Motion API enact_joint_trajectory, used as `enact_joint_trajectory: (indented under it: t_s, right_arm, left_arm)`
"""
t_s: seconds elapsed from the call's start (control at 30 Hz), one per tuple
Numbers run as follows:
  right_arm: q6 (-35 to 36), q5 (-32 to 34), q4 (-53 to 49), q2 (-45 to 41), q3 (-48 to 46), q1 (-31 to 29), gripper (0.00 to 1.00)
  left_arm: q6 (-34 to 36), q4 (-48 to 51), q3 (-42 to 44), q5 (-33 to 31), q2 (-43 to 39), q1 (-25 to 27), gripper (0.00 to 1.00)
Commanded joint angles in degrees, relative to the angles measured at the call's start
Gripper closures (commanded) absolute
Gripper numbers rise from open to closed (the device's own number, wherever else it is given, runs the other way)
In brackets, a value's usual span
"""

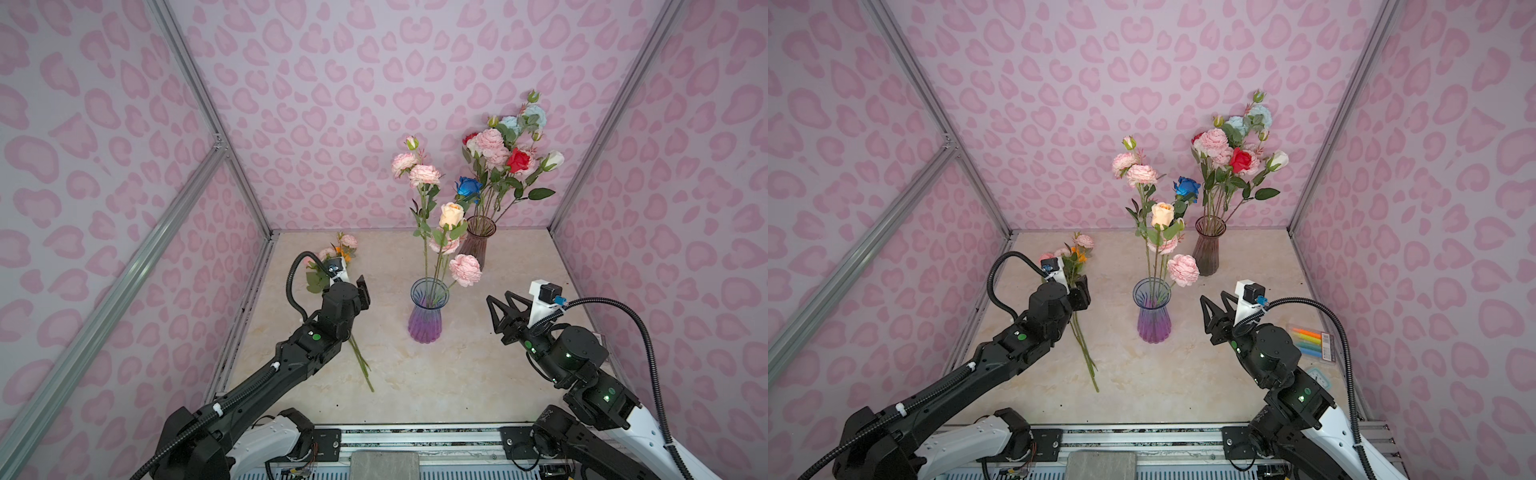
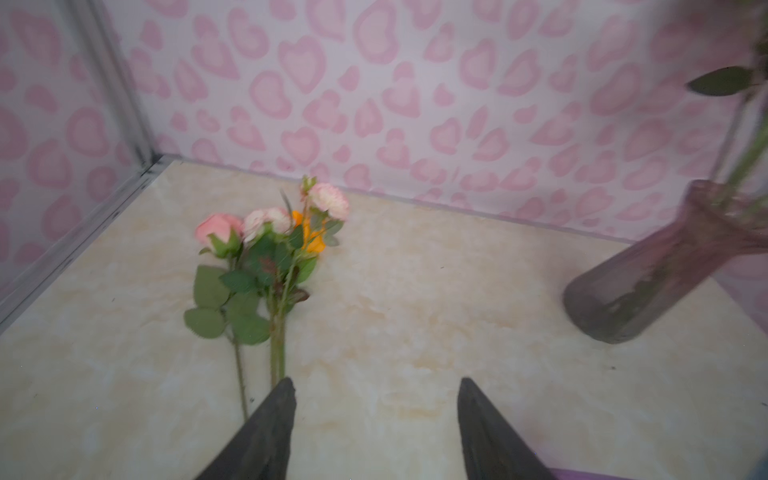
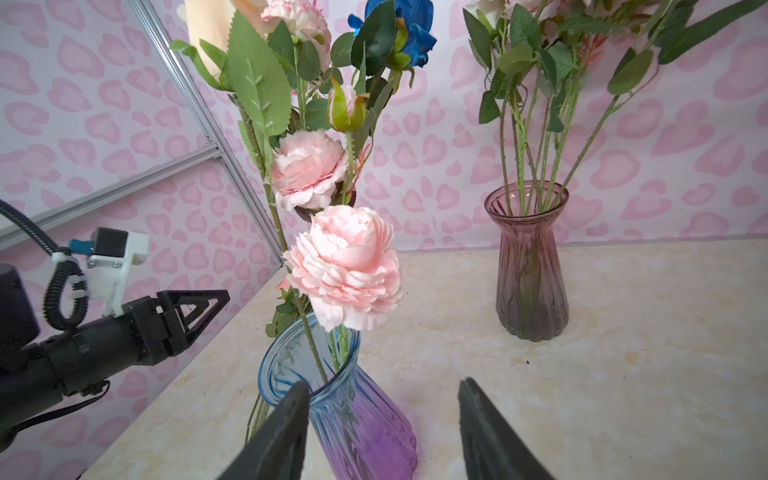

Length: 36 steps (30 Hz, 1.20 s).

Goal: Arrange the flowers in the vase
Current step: 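Open the left gripper and move it back to the flower pile, then grasp the pink rose stems in the pile with the left gripper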

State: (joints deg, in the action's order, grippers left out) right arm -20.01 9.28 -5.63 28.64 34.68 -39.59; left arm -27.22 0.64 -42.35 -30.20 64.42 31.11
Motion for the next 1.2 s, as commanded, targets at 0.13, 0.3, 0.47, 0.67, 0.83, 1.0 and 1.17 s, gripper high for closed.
enact_joint_trajectory:
  t_s: [0.13,0.3,0.47,0.67,0.83,1.0,1.17]
  right_arm:
    - [-2.2,0.4,1.1,-0.3,-1.6,0.0,0.46]
    - [-2.7,0.3,1.1,-0.2,-2.1,0.0,0.47]
    - [-2.7,1.6,0.1,-1.5,-2.6,0.0,0.47]
    - [-2.5,2.2,0.8,-1.6,-3.6,0.1,0.48]
    - [-2.1,1.5,1.2,-0.2,-3.3,0.1,0.48]
    - [-2.1,1.7,1.4,-0.3,-3.4,0.1,0.48]
    - [-2.5,1.6,1.0,-0.5,-3.3,0.1,0.48]
  left_arm:
    - [-6.5,8.3,-3.0,6.4,12.9,-6.7,0.44]
    - [-5.1,9.3,-9.7,4.4,25.7,-8.5,0.62]
    - [-3.7,11.9,-15.6,5.9,34.5,-11.5,0.70]
    - [-2.8,13.3,-19.2,10.1,40.0,-12.5,0.72]
    - [-4.0,15.5,-20.8,7.2,42.1,-12.7,0.80]
    - [-3.6,15.4,-20.3,6.7,41.6,-12.7,0.80]
    - [-2.8,13.5,-18.2,6.6,39.4,-12.7,0.78]
